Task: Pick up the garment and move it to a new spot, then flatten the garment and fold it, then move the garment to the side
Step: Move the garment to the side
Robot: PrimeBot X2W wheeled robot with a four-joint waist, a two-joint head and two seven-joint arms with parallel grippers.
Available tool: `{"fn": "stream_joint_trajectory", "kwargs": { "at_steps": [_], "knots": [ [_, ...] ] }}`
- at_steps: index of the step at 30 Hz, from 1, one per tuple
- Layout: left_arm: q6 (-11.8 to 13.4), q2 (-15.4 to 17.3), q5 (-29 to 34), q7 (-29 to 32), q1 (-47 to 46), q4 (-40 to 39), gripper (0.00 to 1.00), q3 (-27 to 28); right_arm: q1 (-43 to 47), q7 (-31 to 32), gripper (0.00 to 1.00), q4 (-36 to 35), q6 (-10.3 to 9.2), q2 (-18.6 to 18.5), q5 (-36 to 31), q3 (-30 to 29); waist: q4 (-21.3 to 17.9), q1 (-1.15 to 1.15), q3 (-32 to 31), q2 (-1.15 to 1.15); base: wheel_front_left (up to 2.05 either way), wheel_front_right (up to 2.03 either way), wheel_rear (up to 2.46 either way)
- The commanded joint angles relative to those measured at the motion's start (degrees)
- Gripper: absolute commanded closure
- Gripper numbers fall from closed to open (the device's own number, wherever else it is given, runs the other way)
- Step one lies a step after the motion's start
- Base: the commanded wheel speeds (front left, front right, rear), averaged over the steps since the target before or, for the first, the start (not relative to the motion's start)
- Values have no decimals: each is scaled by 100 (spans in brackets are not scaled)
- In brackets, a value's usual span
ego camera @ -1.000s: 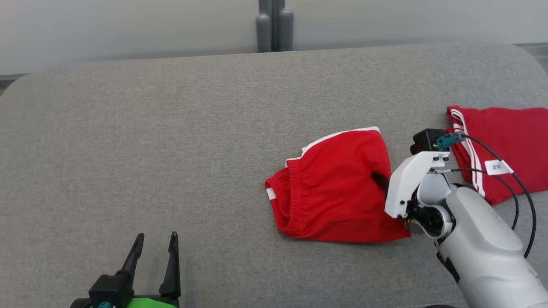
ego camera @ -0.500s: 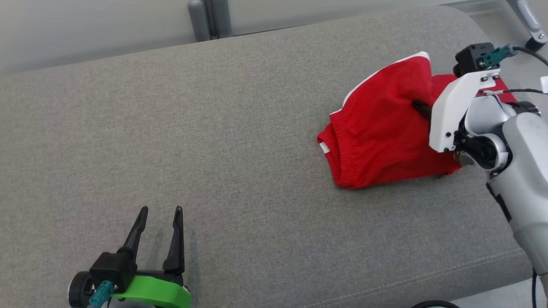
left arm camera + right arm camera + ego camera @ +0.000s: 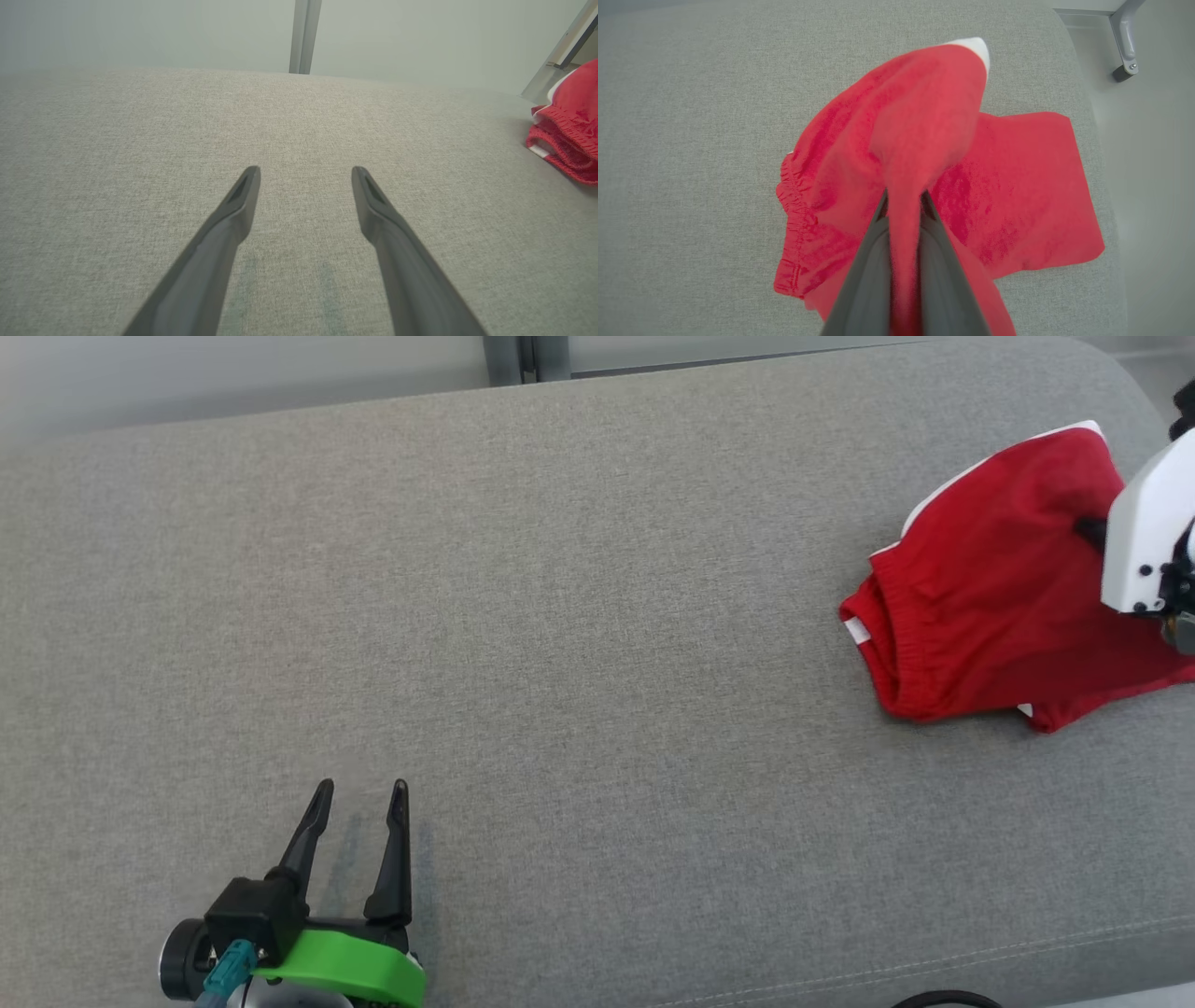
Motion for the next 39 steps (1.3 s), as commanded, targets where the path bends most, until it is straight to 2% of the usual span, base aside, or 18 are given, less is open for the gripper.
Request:
{"fn": "stream_joint_trajectory", "kwargs": {
  "at_steps": [1, 7, 9, 10, 11, 13, 14, 18, 21, 25, 30, 33, 39],
  "knots": [
    [-16, 13, -22, -13, -118, 5, 0, 11, -38, 122, 100, 66, -2, -144, -175, -150, 152, 0, 144, 0, 0, 0, 0],
    [-28, 13, 83, -13, -209, 14, 0, 66, 192, -61, 100, 282, -1, -355, -851, -595, 248, 0, 348, 0, 0, 0, 0],
    [-36, 13, 122, -13, -239, 24, 0, 56, 273, -231, 100, 467, -3, -288, -1102, -816, 259, 0, 411, 0, 0, 0, 0],
    [-39, 13, 146, -13, -257, 19, 0, 53, 316, -377, 87, 529, -3, -241, -1262, -896, 261, 0, 438, 0, 0, 0, 0],
    [-39, 13, 146, -13, -257, 19, 0, 53, 316, -377, 87, 529, -3, -241, -1262, -896, 261, 0, 438, 0, 0, 0, 0],
    [-34, 14, 169, -13, -295, 6, 0, 61, 347, -807, 26, 665, -5, -220, -1671, -1126, 257, 0, 499, 0, 0, 0, 0],
    [-37, 13, 192, -13, -319, 4, 0, 59, 384, -1035, 0, 747, -5, -162, -1870, -1239, 254, 0, 518, 0, 0, 0, 0],
    [-42, 14, 249, -13, -372, -9, 0, 66, 472, -1799, 0, 1141, -5, 130, -2611, -1808, 230, 0, 566, 0, 0, 0, 0],
    [-42, 13, 269, -13, -394, -10, 0, 71, 547, -2087, 0, 1405, -5, 339, -3024, -2214, 210, 0, 556, 0, 0, 0, 0],
    [-45, 15, 288, -13, -361, 25, 0, 97, 578, -2822, 0, 1368, -5, 459, -3479, -2451, 187, 0, 481, 0, 0, 0, 0],
    [-46, 15, 206, -13, -100, 46, 0, 192, 673, -4195, 0, 918, -5, 728, -3598, -2608, 186, 0, 150, 0, 0, 0, 0],
    [-47, 15, 168, -13, 81, 24, 0, 295, 856, -4778, 0, 462, -5, 972, -3438, -2597, 204, 0, -149, 0, 0, 0, 0],
    [21, 14, 89, -13, 403, 127, 0, 492, 1841, -5173, 0, -721, -5, 1214, -2908, -2428, 433, 0, -700, 0, 0, 0, 0]
  ]
}}
